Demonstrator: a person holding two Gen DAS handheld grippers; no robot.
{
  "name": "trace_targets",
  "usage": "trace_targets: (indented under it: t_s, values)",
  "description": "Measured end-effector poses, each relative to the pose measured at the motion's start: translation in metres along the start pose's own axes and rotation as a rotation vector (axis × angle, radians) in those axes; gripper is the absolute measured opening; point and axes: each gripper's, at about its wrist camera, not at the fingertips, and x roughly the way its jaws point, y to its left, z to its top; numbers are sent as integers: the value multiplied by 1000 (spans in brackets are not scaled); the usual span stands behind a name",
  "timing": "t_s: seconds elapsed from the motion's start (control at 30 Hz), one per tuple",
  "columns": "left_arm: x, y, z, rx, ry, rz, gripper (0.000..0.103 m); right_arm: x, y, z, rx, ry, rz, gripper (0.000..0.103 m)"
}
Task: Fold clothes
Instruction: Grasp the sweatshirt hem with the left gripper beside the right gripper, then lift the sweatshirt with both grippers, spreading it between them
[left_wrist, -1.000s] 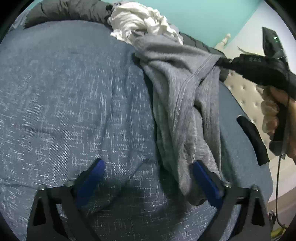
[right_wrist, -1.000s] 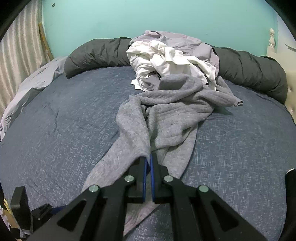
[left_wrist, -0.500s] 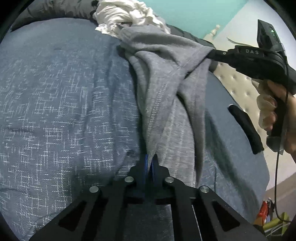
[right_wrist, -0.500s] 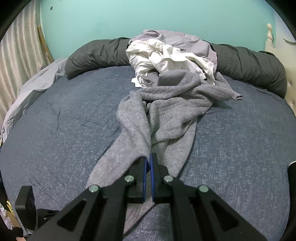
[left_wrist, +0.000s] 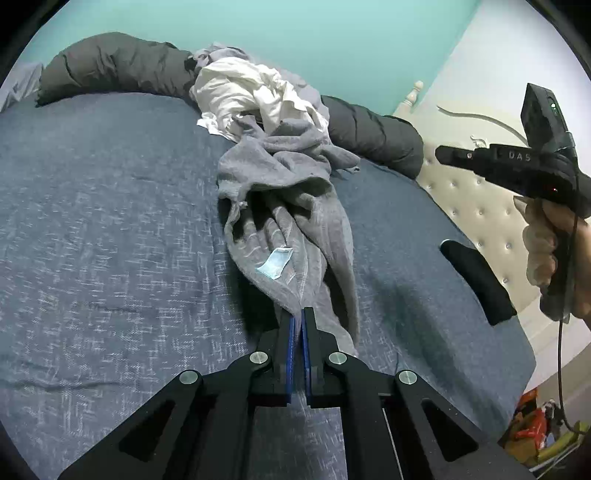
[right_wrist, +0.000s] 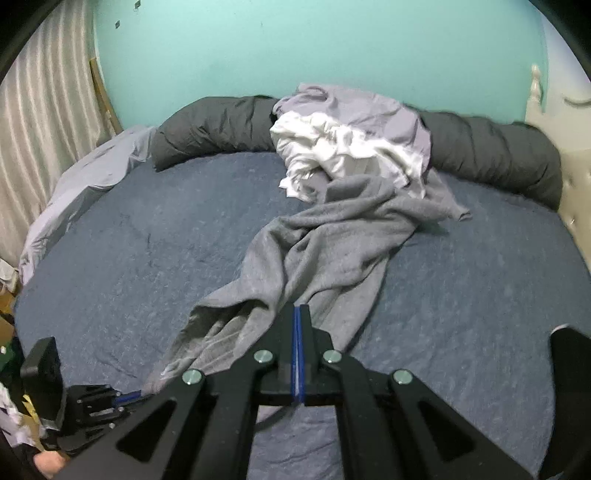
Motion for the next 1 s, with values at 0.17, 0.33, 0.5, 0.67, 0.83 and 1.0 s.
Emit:
trace_targets:
  t_s: [0.17, 0.33, 0.5, 0.67, 0.83, 1.0]
  values:
    - [1, 1, -7, -21, 6, -4, 4, 33, 14, -1, -37, 65, -6, 47]
    - [14, 9, -13, -49, 20, -23, 4, 81, 36, 0, -171, 137, -40, 50]
    - [28, 17, -19, -70, 36, -39, 4, 130, 61, -4, -349, 234, -75, 52]
    - [33, 16, -19, -57, 40, -42, 4, 162, 75, -13, -461, 276, -158, 52]
    - [24, 11, -17, -44, 26, -37, 4, 164, 63, -8, -365, 250, -150, 5]
    - [16, 7, -15, -32, 12, -33, 4, 115, 56, 12, -290, 112, -137, 3]
